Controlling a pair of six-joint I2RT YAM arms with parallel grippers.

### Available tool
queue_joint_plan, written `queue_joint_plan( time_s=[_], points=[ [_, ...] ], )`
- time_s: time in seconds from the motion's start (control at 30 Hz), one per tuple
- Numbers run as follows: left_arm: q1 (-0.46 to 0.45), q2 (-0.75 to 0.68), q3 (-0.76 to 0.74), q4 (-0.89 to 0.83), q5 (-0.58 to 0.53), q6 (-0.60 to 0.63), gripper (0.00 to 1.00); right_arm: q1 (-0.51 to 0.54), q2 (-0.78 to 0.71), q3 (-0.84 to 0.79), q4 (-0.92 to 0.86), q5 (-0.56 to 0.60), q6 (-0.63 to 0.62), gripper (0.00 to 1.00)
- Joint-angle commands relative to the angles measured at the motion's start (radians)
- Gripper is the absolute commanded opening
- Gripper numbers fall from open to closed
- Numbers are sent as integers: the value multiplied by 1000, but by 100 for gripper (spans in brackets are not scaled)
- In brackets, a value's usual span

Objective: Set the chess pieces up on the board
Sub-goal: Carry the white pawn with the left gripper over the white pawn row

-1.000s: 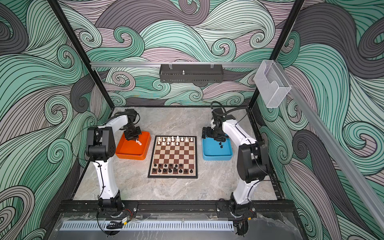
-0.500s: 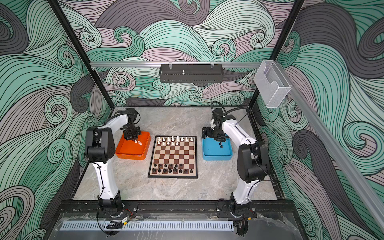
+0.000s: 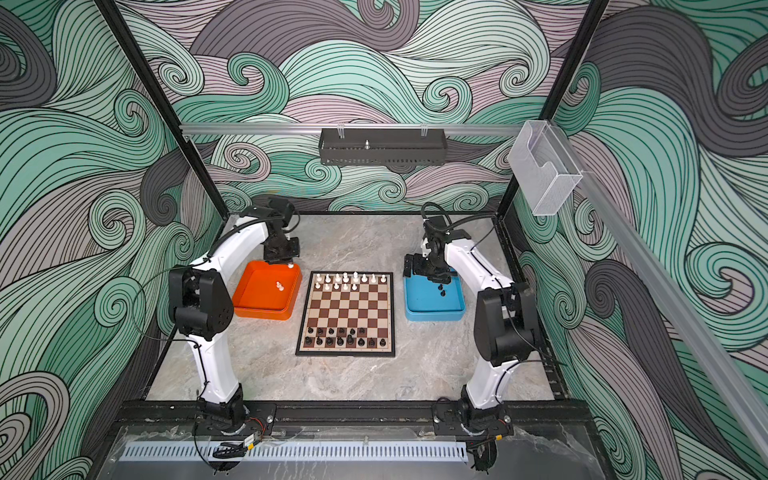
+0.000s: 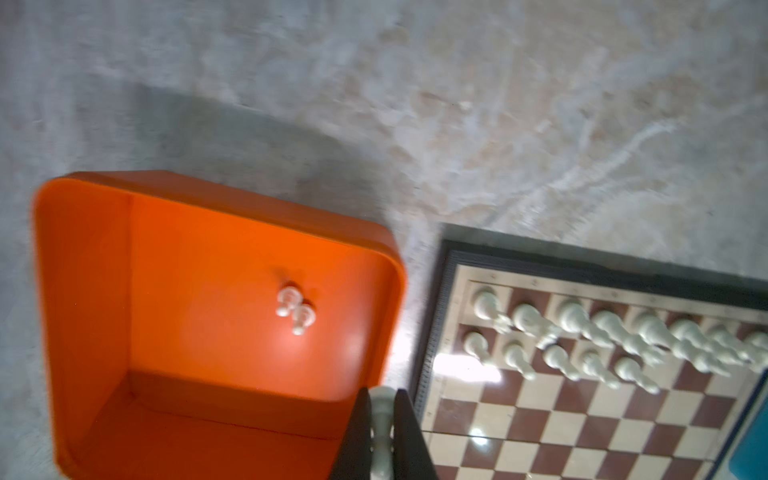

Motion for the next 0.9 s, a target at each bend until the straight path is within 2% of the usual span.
queue_joint_plan(
  time_s=[0.0,0.37,0.6,0.87],
  points=[
    [-85,24,66,-45,65,-14,4,-9,-7,-5,-4,3,-2,100],
    [-268,147,264,-115,71,51,4,-41,-33,-20,-7,10,-5,100],
    [-349,247,385,-160,71,80,4,-47,-30,-28,-6,3,-9,100],
    [-412,316,442,-169,63,100,4,-53,-26,-37,-2,0,-13,100]
  ],
)
